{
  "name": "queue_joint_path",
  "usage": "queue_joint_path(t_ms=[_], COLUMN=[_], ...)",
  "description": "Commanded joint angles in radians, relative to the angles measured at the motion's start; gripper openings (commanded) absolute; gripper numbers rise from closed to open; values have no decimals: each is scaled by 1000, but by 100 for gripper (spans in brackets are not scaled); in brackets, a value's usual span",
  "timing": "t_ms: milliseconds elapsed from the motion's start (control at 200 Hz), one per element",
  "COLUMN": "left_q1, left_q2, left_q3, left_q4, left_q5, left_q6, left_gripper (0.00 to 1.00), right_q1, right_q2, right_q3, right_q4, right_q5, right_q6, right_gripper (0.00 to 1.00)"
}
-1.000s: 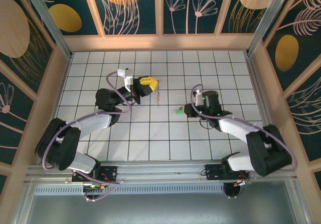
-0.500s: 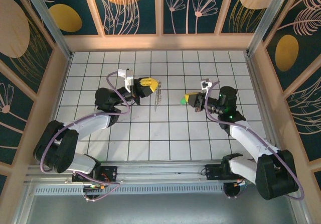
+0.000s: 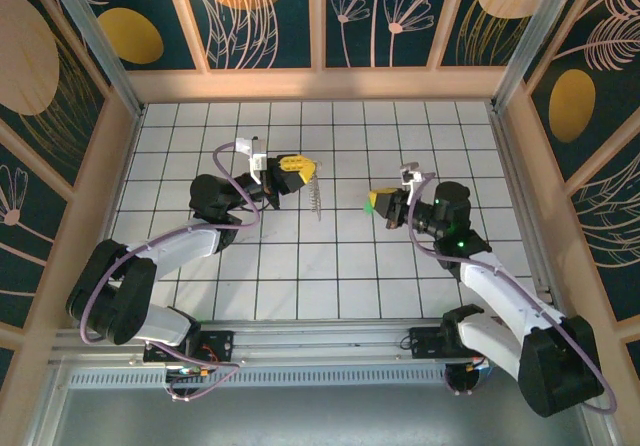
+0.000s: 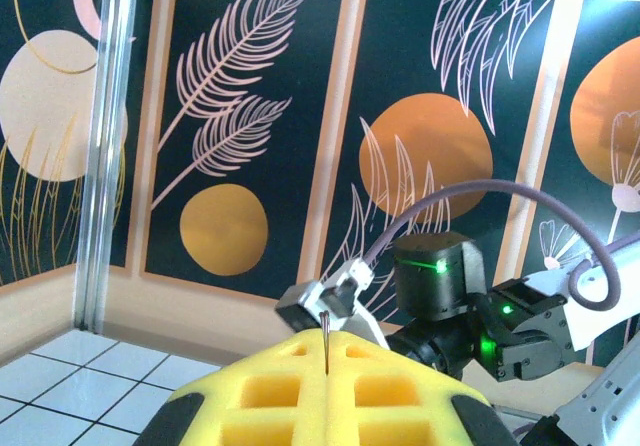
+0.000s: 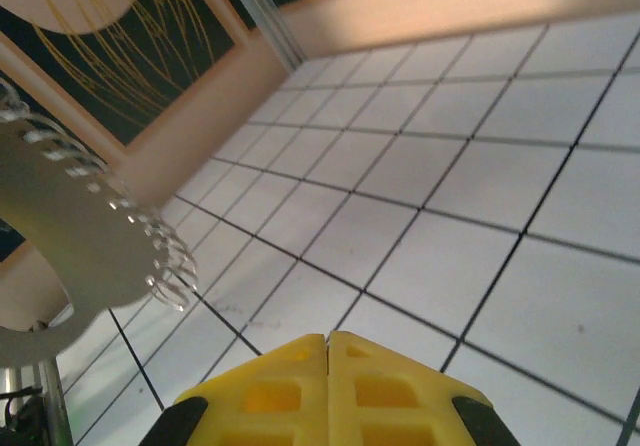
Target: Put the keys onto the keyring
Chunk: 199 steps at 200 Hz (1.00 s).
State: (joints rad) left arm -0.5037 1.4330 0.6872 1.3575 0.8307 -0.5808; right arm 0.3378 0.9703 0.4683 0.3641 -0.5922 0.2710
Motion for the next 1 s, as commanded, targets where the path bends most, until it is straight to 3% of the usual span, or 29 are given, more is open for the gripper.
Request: queue_joint_path(t_ms=[0, 265, 455, 591, 991], left_q1=[2, 2, 2, -1, -30], left_q2=[-1, 29, 85, 122, 147], left_q3=[10, 23, 58, 82, 122], left_q4=[52, 87, 168, 221, 205], left_q5=[15, 64, 135, 165, 173], left_q6=[-4, -26, -107, -165, -166], left_gripper=[0, 0, 0, 0, 0], right_q1=[-7, -14, -11, 6, 75], right_q2=[-9, -9, -8, -9, -3], right_q3=[-14, -2, 37, 50, 64], right_q4=[107, 283, 367, 413, 554], right_q5=[-59, -245, -308, -310, -214], right_q6=[18, 67, 100, 108, 115], right_gripper=[0, 0, 0, 0, 0])
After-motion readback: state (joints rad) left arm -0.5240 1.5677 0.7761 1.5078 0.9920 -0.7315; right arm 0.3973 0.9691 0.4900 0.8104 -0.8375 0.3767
